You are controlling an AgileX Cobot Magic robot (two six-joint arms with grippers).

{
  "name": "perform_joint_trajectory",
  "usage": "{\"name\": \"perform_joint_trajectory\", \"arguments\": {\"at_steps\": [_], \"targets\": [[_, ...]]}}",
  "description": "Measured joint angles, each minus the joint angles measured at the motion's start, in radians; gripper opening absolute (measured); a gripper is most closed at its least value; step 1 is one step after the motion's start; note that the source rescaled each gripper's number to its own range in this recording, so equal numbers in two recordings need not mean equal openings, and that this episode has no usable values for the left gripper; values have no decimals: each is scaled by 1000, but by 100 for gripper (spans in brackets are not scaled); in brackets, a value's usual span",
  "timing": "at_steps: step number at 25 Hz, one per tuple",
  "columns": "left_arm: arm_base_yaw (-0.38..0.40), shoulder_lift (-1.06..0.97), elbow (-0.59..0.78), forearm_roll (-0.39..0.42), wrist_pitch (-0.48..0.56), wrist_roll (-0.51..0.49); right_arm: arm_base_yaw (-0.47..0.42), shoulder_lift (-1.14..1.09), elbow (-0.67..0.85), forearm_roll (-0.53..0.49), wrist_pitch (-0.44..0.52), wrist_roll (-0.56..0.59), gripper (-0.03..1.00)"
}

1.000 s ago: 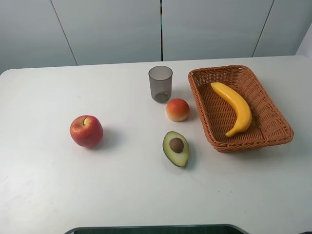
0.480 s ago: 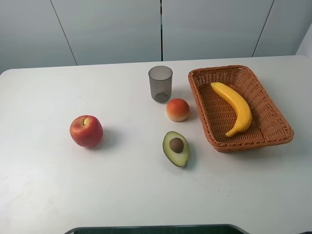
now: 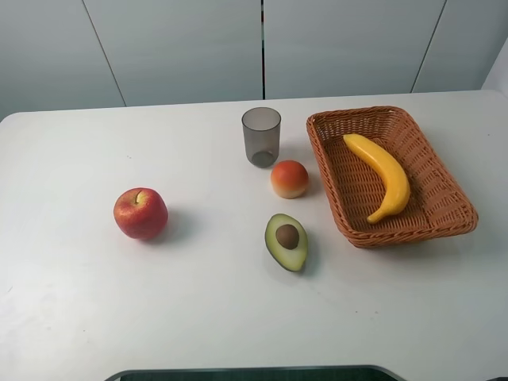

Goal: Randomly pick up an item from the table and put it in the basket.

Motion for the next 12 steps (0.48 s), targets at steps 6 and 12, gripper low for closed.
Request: {"name": "perform_joint_trajectory", "arguments": {"at_steps": [6,12], "targets": [[0,0,0,0,0,0,0,0,0,5,0,-4,100],[0,0,0,0,0,4,0,0,0,5,0,-5,100]]}}
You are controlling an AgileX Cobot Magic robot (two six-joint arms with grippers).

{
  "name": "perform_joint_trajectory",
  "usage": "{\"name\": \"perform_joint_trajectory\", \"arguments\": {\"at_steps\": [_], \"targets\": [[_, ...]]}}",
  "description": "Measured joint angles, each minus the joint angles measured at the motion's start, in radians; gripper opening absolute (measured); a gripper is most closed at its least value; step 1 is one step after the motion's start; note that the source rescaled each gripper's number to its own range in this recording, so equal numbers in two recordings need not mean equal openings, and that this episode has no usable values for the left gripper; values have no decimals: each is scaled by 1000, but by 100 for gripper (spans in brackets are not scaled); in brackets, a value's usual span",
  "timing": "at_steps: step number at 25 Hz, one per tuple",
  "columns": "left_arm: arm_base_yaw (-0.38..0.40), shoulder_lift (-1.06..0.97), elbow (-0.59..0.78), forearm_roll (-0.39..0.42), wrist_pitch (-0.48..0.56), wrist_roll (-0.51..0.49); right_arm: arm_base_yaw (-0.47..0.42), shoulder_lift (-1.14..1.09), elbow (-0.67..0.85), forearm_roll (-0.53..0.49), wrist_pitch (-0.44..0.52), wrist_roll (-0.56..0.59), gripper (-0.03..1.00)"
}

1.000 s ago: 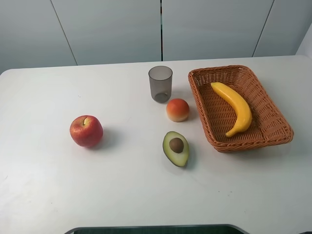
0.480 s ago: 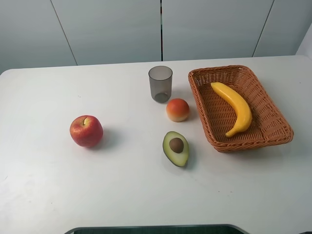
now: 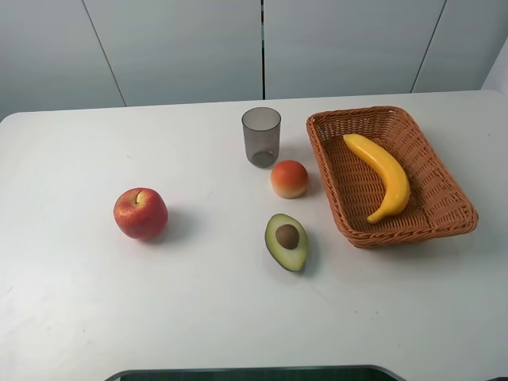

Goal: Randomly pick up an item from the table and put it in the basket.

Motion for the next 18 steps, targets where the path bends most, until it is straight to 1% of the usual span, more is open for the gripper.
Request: {"name": "perform_joint_trajectory", "arguments": {"at_steps": [18], "targets": [[0,0,0,0,0,2,0,0,0,0,-2,4,100]]}}
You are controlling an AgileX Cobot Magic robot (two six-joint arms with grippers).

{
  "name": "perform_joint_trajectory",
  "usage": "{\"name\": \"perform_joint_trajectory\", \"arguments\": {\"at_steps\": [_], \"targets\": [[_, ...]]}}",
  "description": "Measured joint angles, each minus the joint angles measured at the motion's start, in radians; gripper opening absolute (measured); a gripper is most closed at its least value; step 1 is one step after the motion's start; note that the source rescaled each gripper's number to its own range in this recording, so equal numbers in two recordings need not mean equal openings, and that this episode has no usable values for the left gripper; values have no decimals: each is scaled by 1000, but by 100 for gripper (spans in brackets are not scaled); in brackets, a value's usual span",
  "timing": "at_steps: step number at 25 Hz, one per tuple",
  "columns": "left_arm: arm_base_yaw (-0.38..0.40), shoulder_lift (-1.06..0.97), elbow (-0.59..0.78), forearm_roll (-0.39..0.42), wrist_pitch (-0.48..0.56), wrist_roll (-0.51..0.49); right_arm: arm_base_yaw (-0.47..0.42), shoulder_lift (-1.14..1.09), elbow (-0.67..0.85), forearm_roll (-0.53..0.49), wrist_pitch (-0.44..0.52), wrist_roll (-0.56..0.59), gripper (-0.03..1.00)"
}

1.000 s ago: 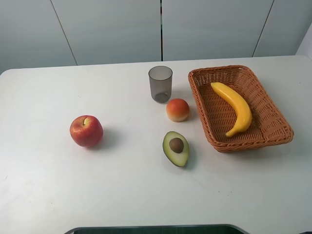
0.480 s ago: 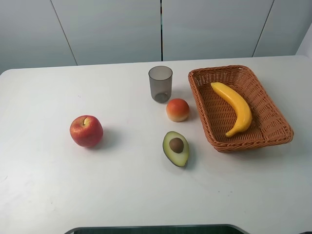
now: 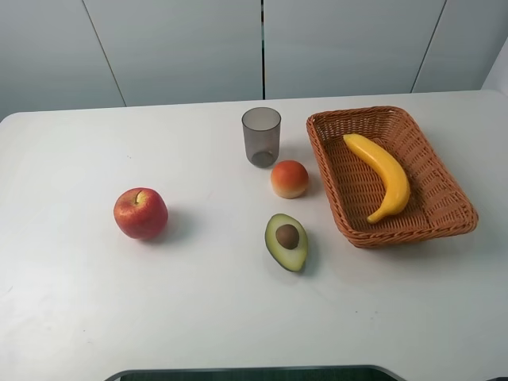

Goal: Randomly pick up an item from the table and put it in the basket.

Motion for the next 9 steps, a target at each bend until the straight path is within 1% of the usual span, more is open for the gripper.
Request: {"name": "perform_joint_trajectory", "arguments": {"at_steps": [9], "targets": [[0,0,0,0,0,0,0,0,0,0,0,0,100]]}}
